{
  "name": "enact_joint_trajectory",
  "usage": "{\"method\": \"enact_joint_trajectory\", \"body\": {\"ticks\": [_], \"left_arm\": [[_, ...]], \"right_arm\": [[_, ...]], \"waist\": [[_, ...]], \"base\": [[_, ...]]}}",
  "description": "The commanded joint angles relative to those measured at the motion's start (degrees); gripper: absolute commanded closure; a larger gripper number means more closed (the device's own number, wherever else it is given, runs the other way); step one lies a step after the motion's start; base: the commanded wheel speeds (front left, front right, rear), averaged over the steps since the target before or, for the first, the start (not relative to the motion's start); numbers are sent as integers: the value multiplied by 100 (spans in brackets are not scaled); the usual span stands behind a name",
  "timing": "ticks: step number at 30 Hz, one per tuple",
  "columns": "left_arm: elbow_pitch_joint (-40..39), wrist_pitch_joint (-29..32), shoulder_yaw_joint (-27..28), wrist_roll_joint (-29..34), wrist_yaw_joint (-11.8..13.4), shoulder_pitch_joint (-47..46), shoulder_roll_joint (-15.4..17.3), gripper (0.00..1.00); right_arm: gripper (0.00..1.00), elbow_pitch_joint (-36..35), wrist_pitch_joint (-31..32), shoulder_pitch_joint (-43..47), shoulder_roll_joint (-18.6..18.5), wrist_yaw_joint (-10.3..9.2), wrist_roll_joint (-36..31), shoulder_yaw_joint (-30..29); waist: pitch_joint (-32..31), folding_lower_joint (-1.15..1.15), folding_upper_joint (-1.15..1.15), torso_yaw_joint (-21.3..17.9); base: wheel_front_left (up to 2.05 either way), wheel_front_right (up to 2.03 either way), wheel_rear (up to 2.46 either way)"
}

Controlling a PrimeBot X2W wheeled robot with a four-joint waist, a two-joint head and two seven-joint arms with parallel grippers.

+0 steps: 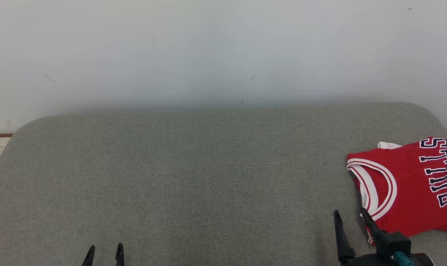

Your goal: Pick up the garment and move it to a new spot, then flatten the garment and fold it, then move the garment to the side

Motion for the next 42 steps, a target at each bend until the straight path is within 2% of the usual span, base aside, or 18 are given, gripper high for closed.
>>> {"method": "enact_joint_trajectory", "body": {"ticks": [1, 2, 7, 25, 42], "left_arm": [[-114, -21, 25, 11, -11, -10, 9, 0], [-121, -22, 27, -1, -26, -5, 9, 100], [172, 71, 27, -90, -12, 43, -10, 100], [160, 529, 121, -2136, -202, -154, -4, 100], [150, 861, 194, -3614, -340, -292, 1, 100]], "right_arm": [[0, -83, -25, -79, -22, -2, -19, 12], [100, -81, -25, -77, -21, -2, -19, 13], [100, 201, 62, 74, 15, 0, 98, -44], [100, 100, 579, -75, 51, -1, 2247, -345], [100, 28, 947, -187, 77, -2, 3813, -560]], "waist": [[1, 0, 0, 2], [1, 0, 0, 4], [4, 0, 0, 7], [61, 0, 0, 47], [111, 0, 0, 83]], "base": [[0, 0, 0], [0, 0, 0], [0, 0, 0], [0, 0, 0], [0, 0, 0]]}}
